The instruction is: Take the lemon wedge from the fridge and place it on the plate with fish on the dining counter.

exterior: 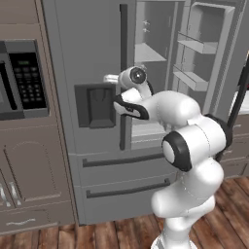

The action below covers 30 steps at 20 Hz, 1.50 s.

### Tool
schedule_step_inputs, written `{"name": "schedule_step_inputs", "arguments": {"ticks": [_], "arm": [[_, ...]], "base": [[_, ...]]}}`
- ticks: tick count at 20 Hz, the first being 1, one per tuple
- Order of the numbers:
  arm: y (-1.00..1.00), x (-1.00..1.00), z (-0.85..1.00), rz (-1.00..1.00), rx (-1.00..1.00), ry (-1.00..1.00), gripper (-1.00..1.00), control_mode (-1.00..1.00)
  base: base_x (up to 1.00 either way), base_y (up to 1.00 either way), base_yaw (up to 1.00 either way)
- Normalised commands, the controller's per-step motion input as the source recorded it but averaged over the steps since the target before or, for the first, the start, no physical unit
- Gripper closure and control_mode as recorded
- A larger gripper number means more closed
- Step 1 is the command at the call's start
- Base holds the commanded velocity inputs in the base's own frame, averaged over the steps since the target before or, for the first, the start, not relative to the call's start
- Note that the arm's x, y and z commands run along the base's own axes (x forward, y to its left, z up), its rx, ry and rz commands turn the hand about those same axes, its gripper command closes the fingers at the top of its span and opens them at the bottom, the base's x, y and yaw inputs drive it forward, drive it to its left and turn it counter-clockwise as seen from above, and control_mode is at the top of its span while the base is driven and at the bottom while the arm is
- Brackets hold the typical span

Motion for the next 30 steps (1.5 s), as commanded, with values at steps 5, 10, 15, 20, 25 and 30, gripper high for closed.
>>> {"name": "schedule_step_inputs", "arguments": {"ticks": [5,10,15,20,25,30], "arm": [[0.91,-0.76,0.17,-0.01,0.0,-0.05,1.0,-1.0],[1.0,-0.65,0.31,-0.05,-0.02,0.0,1.0,-1.0],[1.0,-0.67,0.34,-0.07,-0.06,0.0,1.0,-1.0],[1.0,-0.63,0.43,-0.07,-0.08,0.0,1.0,-1.0],[1.0,-0.61,0.41,-0.11,-0.11,0.0,-1.0,-1.0],[0.87,-0.86,0.37,-0.03,-0.08,0.0,-1.0,-1.0]], "base": [[0.0,0.0,0.0],[0.0,0.0,0.0],[0.0,0.0,0.0],[0.0,0.0,0.0],[0.0,0.0,0.0],[0.0,0.0,0.0]]}}
